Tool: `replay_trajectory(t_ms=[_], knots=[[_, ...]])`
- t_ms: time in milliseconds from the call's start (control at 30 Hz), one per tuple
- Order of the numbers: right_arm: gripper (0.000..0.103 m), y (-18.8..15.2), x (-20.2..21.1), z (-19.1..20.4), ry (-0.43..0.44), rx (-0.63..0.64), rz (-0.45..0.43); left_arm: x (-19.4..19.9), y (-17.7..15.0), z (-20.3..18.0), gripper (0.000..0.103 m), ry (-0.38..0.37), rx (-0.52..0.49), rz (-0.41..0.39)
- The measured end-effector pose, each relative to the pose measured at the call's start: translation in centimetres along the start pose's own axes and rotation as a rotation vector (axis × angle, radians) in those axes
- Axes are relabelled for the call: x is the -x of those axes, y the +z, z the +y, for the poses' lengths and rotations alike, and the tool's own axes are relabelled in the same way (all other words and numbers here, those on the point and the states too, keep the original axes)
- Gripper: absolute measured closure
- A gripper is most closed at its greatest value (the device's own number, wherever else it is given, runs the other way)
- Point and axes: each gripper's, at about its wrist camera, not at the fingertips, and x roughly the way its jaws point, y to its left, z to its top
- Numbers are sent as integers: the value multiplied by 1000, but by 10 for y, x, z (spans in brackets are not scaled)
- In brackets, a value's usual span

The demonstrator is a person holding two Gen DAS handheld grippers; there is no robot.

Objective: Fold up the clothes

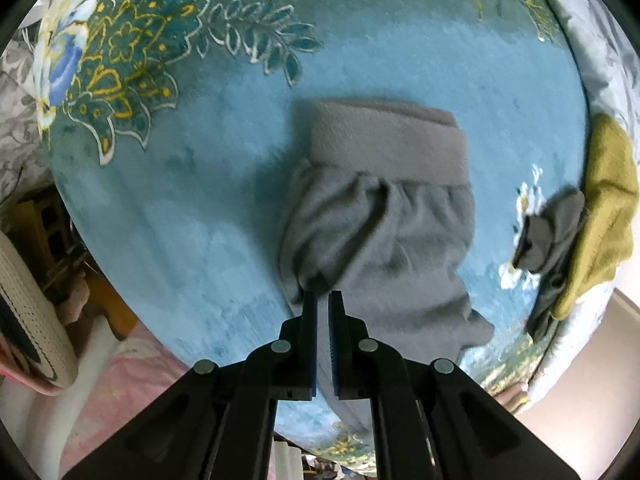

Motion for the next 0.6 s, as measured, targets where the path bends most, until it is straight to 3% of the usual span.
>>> replay_trajectory(t_ms=[33, 67, 167, 333, 433, 600], knots=[[49, 1, -2, -2, -10, -1, 4, 1, -3, 0, 99, -4, -6, 3], [65, 0, -1, -7, -3, -20, 0, 1, -4, -2, 99, -4, -11, 3], [91, -4, 10, -32, 52, -114, -25, 1, -9, -10, 99, -2, -25, 6], [93, -46, 65, -116, 317, -468, -218, 7, -9, -36, 99, 7, -52, 7], [93, -89, 69, -162, 369, -688, -284, 8, -11, -42, 99, 27, -75, 13], [93, -149, -1, -217, 411, -971, -150, 1, -21, -52, 98, 86, -115, 30]])
